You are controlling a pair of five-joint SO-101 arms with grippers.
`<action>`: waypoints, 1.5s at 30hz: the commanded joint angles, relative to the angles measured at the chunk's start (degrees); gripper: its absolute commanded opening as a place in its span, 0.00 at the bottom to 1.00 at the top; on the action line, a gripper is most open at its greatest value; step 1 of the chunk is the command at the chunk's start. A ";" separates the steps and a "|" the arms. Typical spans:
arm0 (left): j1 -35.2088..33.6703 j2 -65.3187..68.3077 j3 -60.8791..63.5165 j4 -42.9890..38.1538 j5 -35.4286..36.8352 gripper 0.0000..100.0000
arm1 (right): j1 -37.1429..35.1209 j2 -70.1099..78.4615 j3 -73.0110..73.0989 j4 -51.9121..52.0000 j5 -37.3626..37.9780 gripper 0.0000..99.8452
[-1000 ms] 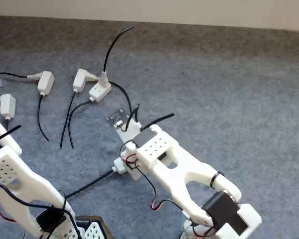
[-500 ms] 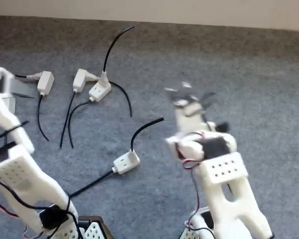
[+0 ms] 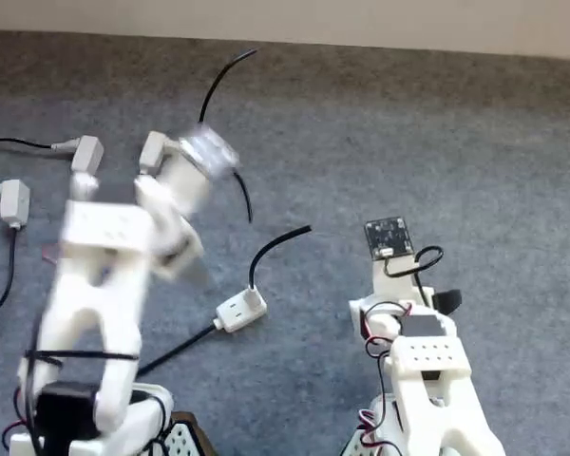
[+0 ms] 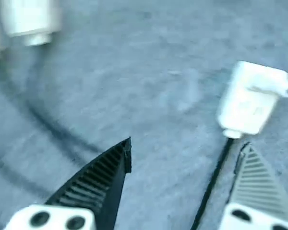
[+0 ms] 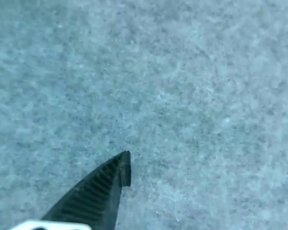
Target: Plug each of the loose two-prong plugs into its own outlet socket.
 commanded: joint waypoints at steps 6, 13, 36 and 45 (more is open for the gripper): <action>14.37 0.66 16.22 -13.01 -0.44 0.34 | 0.57 -1.19 0.22 -2.86 0.44 0.54; 17.36 11.12 15.69 -21.27 1.93 0.33 | 0.66 -1.27 0.22 -2.86 0.35 0.54; 6.37 13.67 -27.82 6.42 0.26 0.04 | 0.40 -1.27 0.92 -3.03 0.35 0.54; 5.93 40.57 -49.71 3.69 0.97 0.04 | 0.31 -1.63 3.12 -6.81 0.53 0.54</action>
